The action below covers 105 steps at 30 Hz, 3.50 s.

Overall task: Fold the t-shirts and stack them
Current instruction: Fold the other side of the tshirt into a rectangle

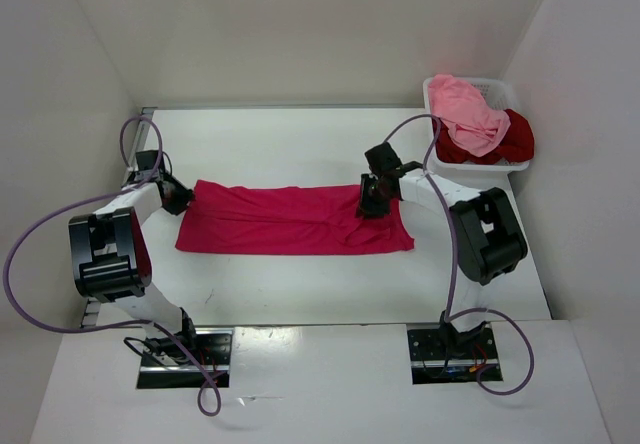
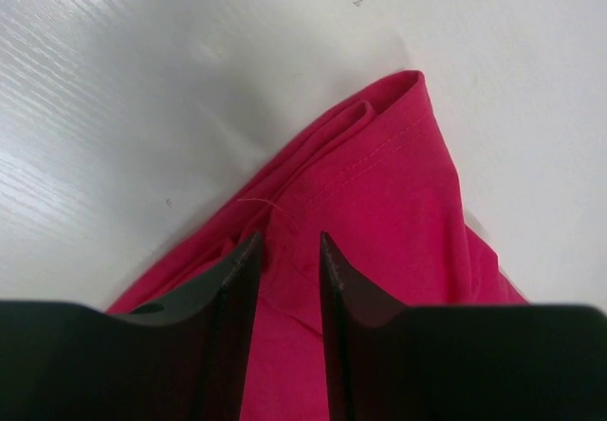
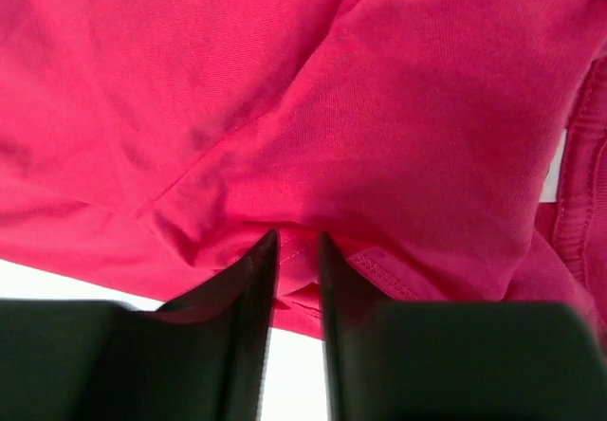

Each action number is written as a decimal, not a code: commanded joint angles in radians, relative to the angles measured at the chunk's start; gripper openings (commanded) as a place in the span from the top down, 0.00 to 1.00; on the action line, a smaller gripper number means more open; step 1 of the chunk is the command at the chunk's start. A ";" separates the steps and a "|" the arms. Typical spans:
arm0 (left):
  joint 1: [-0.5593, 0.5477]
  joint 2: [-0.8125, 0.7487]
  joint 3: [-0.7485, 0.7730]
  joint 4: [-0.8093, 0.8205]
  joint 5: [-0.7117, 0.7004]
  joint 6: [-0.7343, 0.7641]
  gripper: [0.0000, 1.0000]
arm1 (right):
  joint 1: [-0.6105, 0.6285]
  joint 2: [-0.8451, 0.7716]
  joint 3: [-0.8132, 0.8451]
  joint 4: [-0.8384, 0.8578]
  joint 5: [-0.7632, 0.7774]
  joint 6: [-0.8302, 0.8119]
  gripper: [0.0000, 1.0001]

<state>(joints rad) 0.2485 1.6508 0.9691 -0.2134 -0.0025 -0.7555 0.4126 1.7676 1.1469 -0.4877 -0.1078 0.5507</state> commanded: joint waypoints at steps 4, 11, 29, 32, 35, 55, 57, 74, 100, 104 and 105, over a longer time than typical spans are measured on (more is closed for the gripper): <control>0.006 -0.022 -0.032 0.020 0.027 0.021 0.64 | 0.008 -0.045 -0.006 0.003 0.033 -0.015 0.55; 0.006 -0.040 -0.041 0.029 0.047 0.021 0.64 | 0.008 -0.076 -0.082 0.015 0.033 -0.003 0.51; 0.006 -0.059 -0.061 0.039 0.093 0.012 0.64 | 0.086 -0.091 -0.069 0.026 -0.009 0.061 1.00; 0.006 -0.059 -0.052 0.039 0.104 0.012 0.64 | 0.120 -0.158 -0.116 0.003 -0.030 0.098 1.00; 0.006 -0.059 -0.052 0.048 0.113 0.012 0.64 | 0.129 -0.201 -0.173 0.003 -0.078 0.159 1.00; -0.069 -0.089 0.022 0.026 0.104 0.012 0.64 | 0.031 -0.247 -0.119 -0.014 -0.141 0.108 0.80; -0.110 -0.079 0.034 0.026 0.095 0.012 0.64 | -0.007 -0.205 -0.145 0.029 -0.095 0.107 0.90; -0.163 0.129 0.145 0.071 0.125 -0.018 0.64 | -0.127 -0.249 -0.109 0.052 -0.038 0.118 0.60; -0.058 0.326 0.231 0.089 0.165 -0.065 0.64 | -0.215 -0.011 0.038 0.063 0.002 -0.008 0.54; -0.048 0.326 0.211 0.098 0.165 -0.065 0.64 | -0.215 -0.048 -0.006 0.083 -0.018 -0.008 0.67; -0.048 0.326 0.210 0.098 0.165 -0.065 0.64 | -0.215 -0.048 -0.018 0.093 -0.018 -0.008 0.71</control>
<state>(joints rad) 0.1879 1.9553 1.2072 -0.1154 0.1753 -0.8196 0.1936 1.7733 1.1519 -0.4366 -0.1196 0.5518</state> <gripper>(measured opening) 0.366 0.310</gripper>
